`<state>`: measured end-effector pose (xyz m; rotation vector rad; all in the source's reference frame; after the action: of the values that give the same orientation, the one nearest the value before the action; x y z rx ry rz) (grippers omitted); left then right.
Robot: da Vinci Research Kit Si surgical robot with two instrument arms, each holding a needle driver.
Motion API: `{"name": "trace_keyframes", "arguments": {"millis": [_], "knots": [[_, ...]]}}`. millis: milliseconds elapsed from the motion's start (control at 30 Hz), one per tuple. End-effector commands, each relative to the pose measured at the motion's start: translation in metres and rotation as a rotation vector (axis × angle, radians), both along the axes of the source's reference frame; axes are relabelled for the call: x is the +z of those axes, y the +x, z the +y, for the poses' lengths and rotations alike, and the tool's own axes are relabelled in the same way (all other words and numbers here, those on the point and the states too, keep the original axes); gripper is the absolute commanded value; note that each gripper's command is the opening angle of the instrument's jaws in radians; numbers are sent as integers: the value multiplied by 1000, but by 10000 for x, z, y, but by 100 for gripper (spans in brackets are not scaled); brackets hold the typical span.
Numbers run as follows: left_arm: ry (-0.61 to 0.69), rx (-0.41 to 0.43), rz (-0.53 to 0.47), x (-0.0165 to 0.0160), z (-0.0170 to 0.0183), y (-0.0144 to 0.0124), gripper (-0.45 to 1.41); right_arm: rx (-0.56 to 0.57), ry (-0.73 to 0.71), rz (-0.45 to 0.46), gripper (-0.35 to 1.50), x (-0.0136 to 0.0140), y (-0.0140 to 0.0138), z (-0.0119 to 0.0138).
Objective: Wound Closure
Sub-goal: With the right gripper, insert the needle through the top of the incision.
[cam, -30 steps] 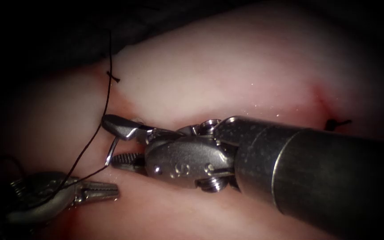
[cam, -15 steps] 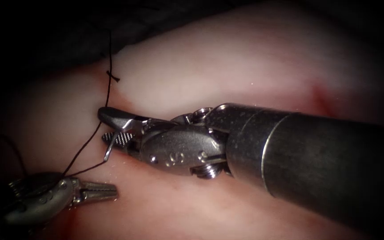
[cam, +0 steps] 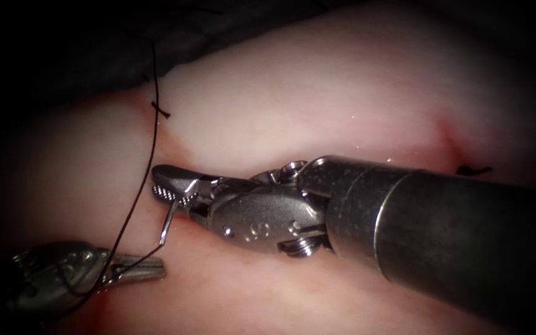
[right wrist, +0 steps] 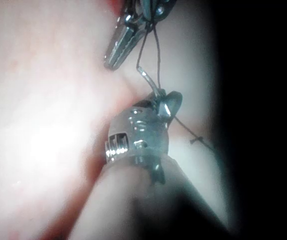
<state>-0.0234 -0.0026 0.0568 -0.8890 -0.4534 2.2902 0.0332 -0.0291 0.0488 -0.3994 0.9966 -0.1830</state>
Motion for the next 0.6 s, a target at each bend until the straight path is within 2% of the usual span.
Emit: {"name": "trace_keyframes", "arguments": {"millis": [33, 300, 600], "knots": [[-4, 0, -1, 3, 8, -4, -45, 3, 22, 0, -35, 13, 5, -6], [-3, 2, 0, 3, 8, -4, -45, 41, 140, -36, -35, 63, -25, -49], [-3, 3, 0, 3, 8, -3, -45, 33, 205, -85, -35, 104, -36, -92]]}}
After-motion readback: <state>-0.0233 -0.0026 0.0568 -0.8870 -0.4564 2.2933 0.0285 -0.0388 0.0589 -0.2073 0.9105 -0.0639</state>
